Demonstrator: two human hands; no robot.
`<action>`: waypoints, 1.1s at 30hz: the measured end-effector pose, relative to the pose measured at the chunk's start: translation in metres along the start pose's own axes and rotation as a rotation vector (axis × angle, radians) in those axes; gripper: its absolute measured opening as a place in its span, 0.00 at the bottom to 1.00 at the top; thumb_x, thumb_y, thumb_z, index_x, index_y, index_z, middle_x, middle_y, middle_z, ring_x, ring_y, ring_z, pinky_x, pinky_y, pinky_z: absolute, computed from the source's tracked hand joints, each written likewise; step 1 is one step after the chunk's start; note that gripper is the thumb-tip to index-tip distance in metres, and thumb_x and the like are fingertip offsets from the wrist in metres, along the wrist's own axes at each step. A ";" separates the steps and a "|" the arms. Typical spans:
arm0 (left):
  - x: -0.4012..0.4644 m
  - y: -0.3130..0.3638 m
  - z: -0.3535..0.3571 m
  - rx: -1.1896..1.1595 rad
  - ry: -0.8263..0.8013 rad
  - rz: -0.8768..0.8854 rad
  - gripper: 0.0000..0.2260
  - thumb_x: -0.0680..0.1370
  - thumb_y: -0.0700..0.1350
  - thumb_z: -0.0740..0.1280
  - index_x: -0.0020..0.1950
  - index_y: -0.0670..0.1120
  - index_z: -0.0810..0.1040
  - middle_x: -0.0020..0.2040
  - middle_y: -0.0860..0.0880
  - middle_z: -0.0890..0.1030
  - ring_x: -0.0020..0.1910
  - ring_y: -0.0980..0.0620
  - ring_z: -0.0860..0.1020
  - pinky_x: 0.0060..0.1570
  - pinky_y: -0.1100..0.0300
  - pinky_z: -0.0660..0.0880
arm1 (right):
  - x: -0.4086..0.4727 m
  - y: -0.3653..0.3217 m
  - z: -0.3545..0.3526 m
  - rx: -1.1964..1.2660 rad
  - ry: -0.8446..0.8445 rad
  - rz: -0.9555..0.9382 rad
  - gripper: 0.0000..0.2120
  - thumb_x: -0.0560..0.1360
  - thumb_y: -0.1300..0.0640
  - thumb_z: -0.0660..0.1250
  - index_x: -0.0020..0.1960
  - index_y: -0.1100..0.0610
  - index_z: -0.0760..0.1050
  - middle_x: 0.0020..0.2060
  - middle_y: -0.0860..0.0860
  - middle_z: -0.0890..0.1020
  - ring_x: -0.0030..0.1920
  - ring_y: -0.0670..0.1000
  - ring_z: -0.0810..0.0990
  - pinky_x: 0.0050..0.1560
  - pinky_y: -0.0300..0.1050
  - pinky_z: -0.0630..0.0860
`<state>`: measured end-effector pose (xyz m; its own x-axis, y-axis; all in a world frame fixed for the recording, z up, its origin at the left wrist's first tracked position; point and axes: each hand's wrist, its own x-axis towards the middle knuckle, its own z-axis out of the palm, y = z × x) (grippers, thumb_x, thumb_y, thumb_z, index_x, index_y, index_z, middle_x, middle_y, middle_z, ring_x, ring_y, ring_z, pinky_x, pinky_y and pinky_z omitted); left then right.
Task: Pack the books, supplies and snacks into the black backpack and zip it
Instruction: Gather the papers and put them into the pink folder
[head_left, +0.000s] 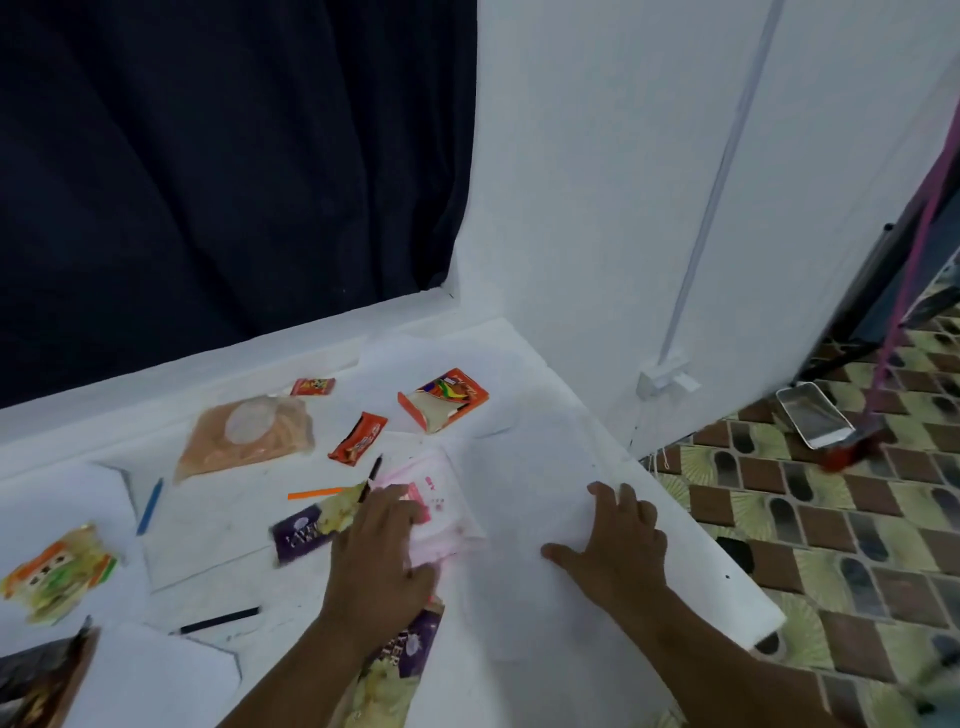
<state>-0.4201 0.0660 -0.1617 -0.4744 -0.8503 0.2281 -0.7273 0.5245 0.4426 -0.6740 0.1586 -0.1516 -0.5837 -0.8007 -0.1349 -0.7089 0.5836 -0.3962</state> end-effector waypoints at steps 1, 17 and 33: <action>-0.001 -0.007 -0.004 0.015 0.011 -0.015 0.19 0.64 0.53 0.68 0.55 0.54 0.73 0.61 0.55 0.73 0.63 0.49 0.74 0.49 0.49 0.77 | 0.002 -0.002 -0.002 -0.003 -0.014 0.017 0.46 0.64 0.31 0.72 0.73 0.47 0.57 0.71 0.52 0.64 0.71 0.57 0.61 0.67 0.54 0.65; 0.012 -0.045 -0.043 -0.129 -0.048 -0.255 0.14 0.71 0.64 0.65 0.47 0.58 0.69 0.52 0.62 0.70 0.51 0.57 0.74 0.54 0.43 0.77 | -0.012 -0.058 -0.051 0.415 0.156 0.029 0.13 0.77 0.64 0.61 0.57 0.55 0.79 0.43 0.47 0.80 0.40 0.47 0.79 0.34 0.38 0.72; 0.050 0.011 -0.074 -1.319 -0.118 -0.543 0.10 0.79 0.42 0.70 0.60 0.49 0.82 0.54 0.49 0.86 0.51 0.48 0.85 0.46 0.55 0.81 | -0.026 -0.101 -0.086 0.985 0.103 -0.074 0.12 0.78 0.66 0.64 0.52 0.50 0.79 0.41 0.47 0.86 0.41 0.55 0.84 0.40 0.47 0.78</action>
<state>-0.4149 0.0258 -0.0818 -0.3766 -0.8859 -0.2709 0.1247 -0.3382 0.9328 -0.6217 0.1320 -0.0299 -0.6158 -0.7877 -0.0189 -0.1265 0.1225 -0.9844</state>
